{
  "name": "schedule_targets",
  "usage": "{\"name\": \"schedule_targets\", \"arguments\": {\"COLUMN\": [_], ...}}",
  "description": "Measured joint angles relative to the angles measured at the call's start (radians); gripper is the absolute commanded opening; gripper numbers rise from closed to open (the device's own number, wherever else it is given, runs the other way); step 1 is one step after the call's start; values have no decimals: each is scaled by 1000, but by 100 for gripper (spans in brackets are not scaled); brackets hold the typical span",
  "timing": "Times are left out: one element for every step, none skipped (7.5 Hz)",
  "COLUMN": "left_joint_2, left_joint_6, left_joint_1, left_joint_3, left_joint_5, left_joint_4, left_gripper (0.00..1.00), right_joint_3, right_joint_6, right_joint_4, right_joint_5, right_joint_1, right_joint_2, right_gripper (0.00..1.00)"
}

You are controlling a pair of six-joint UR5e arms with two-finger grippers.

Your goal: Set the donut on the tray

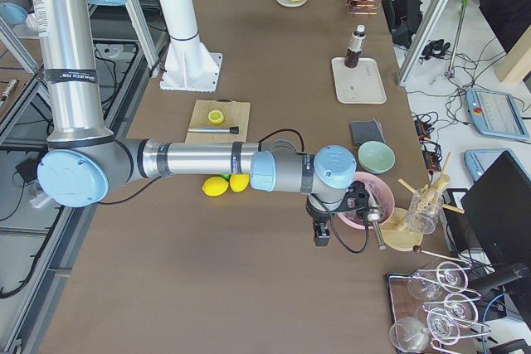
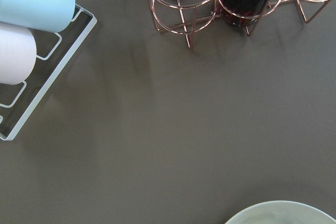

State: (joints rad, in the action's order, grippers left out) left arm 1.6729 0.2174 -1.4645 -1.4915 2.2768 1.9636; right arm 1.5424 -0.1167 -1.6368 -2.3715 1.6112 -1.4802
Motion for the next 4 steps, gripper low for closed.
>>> {"name": "schedule_targets", "arguments": {"left_joint_2": [-5, -23, -43, -56], "left_joint_6": [-3, -6, -7, -4], "left_joint_1": [-1, -1, -2, -2], "left_joint_3": [4, 7, 7, 5], "left_joint_5": [18, 36, 45, 48], "left_joint_4": [14, 53, 90, 110], "left_gripper": [98, 98, 98, 98], "right_joint_3": [0, 1, 1, 1], "right_joint_6": [-1, -1, -1, -1], "right_joint_4": [0, 0, 0, 0], "right_joint_5": [0, 0, -1, -1], "right_joint_1": [1, 1, 1, 1], "right_joint_2": [-2, -2, -2, -2], "right_gripper": [100, 100, 100, 100]}}
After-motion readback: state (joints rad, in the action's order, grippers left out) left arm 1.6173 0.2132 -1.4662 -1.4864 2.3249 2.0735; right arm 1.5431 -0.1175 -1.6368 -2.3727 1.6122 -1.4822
